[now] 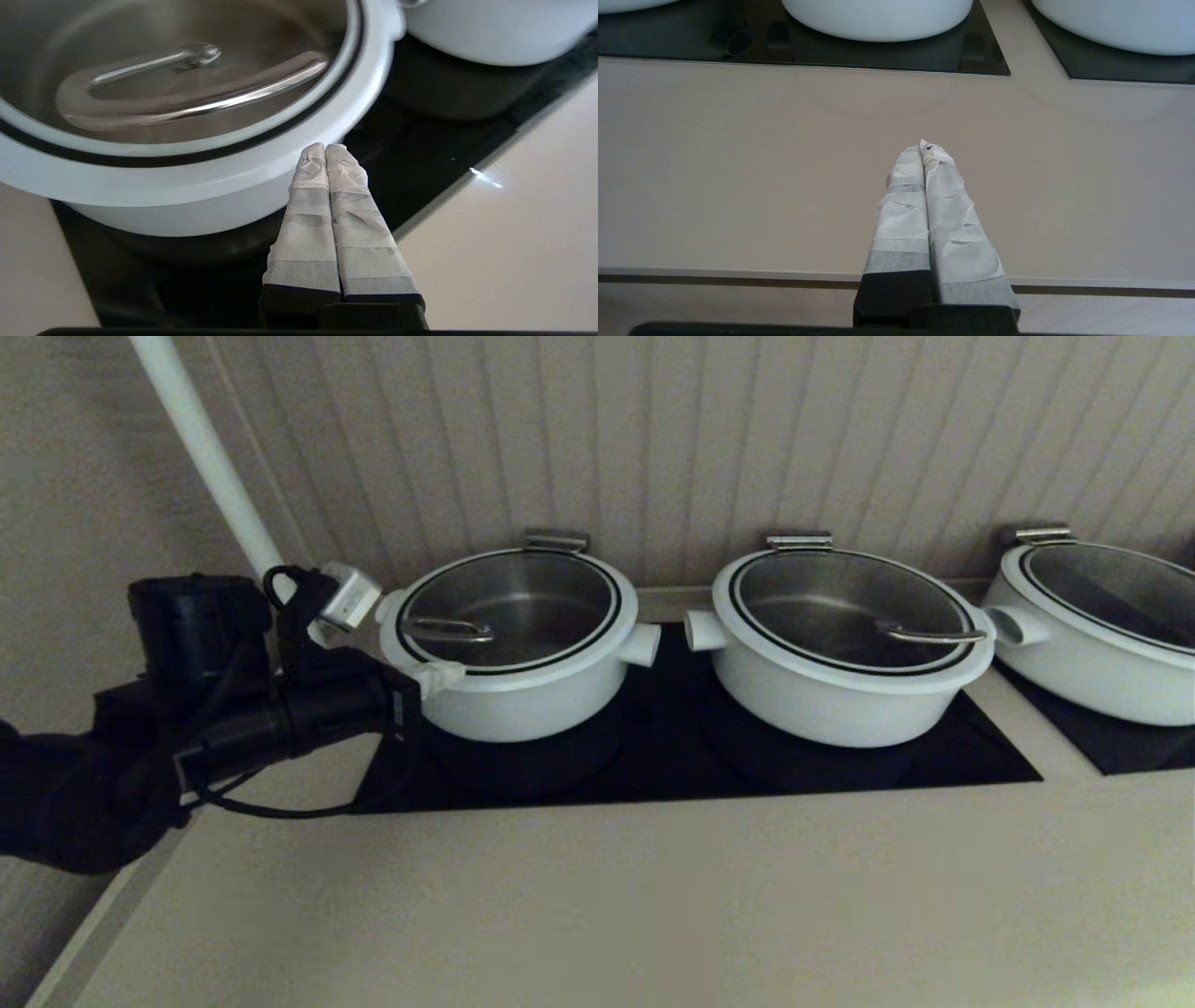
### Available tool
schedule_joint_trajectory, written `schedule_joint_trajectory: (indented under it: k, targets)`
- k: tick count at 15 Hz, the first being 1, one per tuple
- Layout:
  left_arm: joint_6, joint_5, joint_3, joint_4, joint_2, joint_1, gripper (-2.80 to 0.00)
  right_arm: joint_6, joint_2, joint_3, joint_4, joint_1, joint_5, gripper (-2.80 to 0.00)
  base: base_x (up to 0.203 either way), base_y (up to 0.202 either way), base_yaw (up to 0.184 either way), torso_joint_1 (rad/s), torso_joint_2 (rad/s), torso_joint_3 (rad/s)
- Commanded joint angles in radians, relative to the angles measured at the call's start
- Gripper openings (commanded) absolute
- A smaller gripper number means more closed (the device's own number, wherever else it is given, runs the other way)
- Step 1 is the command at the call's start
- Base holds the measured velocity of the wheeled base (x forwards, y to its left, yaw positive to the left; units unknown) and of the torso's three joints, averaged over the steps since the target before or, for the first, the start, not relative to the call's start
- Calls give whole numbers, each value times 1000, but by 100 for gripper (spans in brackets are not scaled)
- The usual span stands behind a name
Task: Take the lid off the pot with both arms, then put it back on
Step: Open the food pot lid a small opening with the left arm
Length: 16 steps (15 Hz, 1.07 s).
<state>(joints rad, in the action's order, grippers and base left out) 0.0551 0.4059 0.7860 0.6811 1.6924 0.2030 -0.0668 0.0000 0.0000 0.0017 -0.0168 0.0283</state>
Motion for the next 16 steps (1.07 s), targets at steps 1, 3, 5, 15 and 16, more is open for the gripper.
schedule_joint_trajectory:
  k: [1,3,5,15,16]
  targets:
    - [0,-3,9,5,31,0,-280,-1,0,0,0,0,1,-280,0,0,0,0,0,0]
    - [10,-7,9,5,45,0,-280,-1,0,0,0,0,1,-280,0,0,0,0,0,0]
    - [38,-10,16,6,61,-2,-280,-1,0,0,0,0,1,-280,0,0,0,0,0,0]
    - [40,-86,80,25,99,-7,-280,-1,1,0,0,0,1,-280,0,0,0,0,0,0]
    - [40,-100,81,58,114,-7,-280,-1,0,0,0,0,1,-280,0,0,0,0,0,0]
